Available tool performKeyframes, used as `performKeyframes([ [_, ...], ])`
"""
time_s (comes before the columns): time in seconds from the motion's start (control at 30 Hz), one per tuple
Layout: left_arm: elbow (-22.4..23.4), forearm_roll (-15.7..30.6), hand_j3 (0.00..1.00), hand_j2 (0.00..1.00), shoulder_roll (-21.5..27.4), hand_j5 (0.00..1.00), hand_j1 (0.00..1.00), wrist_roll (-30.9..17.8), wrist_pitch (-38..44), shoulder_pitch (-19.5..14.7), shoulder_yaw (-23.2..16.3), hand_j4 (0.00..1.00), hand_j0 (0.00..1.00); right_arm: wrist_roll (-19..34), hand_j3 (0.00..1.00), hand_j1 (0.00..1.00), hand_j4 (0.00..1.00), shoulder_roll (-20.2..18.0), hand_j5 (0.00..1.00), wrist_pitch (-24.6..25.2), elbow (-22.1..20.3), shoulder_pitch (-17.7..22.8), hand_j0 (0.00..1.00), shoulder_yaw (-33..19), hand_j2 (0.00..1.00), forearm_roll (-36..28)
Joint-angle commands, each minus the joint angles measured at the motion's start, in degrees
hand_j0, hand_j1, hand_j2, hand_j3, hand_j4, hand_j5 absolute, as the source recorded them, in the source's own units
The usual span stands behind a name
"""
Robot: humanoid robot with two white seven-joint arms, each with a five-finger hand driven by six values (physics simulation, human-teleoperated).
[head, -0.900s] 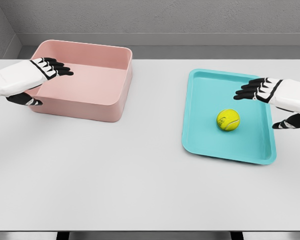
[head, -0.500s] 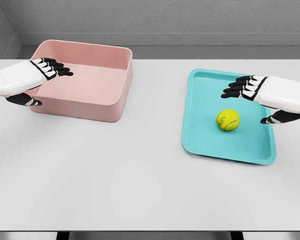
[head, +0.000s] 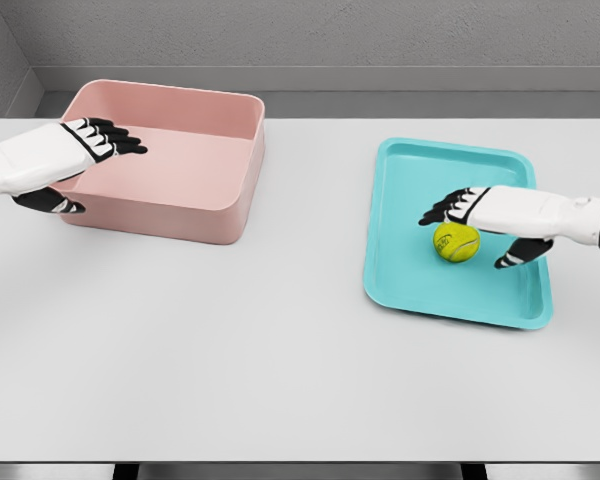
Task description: Put the tennis from the blue tray into the pink basket with both arms
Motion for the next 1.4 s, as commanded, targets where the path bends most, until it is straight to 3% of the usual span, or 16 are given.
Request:
performKeyframes([
  [0.0, 0.00, 0.34, 1.00, 1.00, 0.05, 1.00, 1.00, 0.03, 0.06, 0.00, -0.08, 1.00, 1.00, 0.11, 1.00, 1.00, 1.00, 1.84, 1.00, 0.14, 2.32, -0.09, 1.00, 0.44, 1.00, 1.22],
  [0.43, 0.00, 0.34, 1.00, 1.00, -0.03, 1.00, 1.00, 0.03, 0.06, 0.00, -0.08, 1.00, 1.00, 0.11, 1.00, 1.00, 1.00, 6.06, 1.00, 0.14, 9.62, -1.06, 1.00, 0.44, 1.00, 4.38],
  [0.87, 0.00, 0.42, 1.00, 1.00, -0.30, 1.00, 1.00, 0.03, 0.06, 0.00, -0.16, 1.00, 1.00, 0.11, 1.00, 1.00, 1.00, 6.94, 1.00, 0.14, 9.00, -1.32, 1.00, 0.44, 1.00, 5.00],
  [1.0, 0.00, 0.42, 1.00, 1.00, -0.30, 1.00, 1.00, 0.03, 0.06, 0.00, -0.16, 1.00, 1.00, 0.11, 0.90, 0.90, 0.90, 7.73, 0.90, 0.14, 9.00, -1.32, 0.90, 0.44, 0.90, 6.23],
  [1.37, 0.00, 0.42, 1.00, 1.00, -0.12, 1.00, 1.00, 0.03, 0.06, 0.00, -0.16, 1.00, 1.00, 0.11, 0.77, 0.77, 0.77, 7.91, 0.77, 0.14, 9.18, -1.06, 0.77, 0.44, 0.77, 7.81],
])
